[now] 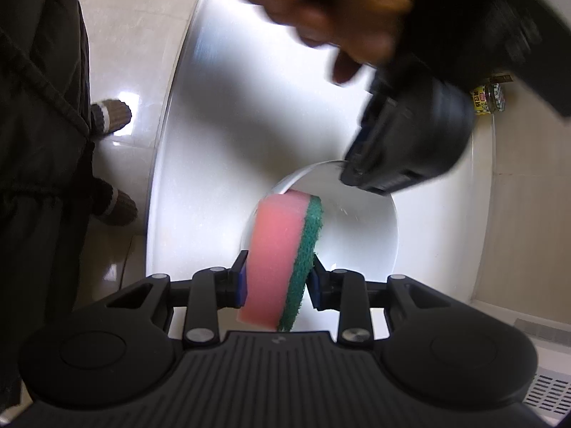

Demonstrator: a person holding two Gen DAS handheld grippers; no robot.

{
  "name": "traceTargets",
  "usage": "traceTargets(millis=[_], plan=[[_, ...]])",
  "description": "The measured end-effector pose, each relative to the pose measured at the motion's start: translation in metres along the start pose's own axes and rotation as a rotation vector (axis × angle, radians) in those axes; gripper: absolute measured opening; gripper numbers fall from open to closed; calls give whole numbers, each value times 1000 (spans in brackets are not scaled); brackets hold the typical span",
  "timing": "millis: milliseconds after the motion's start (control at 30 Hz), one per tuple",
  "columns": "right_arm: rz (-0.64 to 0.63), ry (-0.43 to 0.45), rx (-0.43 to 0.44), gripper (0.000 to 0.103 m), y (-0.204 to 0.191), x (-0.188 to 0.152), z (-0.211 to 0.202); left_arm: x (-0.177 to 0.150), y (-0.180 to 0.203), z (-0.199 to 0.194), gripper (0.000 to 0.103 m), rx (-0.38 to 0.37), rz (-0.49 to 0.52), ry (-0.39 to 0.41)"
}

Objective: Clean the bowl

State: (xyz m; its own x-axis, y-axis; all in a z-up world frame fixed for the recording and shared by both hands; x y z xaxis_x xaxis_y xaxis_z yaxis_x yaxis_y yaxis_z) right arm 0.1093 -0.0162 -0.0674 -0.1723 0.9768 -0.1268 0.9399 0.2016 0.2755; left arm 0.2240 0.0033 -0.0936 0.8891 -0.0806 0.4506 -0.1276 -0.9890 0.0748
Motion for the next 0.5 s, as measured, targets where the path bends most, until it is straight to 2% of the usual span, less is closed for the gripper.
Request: traceTargets(millis=[133, 233, 333, 433, 500], plan=[[21, 3, 8, 28, 3, -2, 0, 4, 0, 4, 9, 9, -37, -31], [25, 12, 12, 28, 4, -6, 5, -17, -3, -10, 9, 8, -82, -38], [12, 7, 6, 28, 2, -14, 8, -31, -3, -15, 15, 20, -113, -25], [-5, 16, 6, 28, 3, -13, 7, -32, -3, -8, 19, 33, -136, -33], [-14, 24, 4, 28, 4, -10, 6, -28, -3, -3, 18, 34, -110, -37]])
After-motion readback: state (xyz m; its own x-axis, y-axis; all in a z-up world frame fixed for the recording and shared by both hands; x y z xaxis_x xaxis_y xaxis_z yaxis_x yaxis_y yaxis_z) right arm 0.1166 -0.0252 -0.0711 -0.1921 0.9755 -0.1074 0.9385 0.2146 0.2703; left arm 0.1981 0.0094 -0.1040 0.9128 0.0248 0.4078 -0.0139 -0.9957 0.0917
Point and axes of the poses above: each gripper's, at about its wrist camera, not at the fingertips, and z roughly the way its jaws point, y to its right, x to its top, the point moved 10 cm from there along z, roughly the way its jaws point, and after that the axes turned 12 degrees about x, right-handed, at the moved point
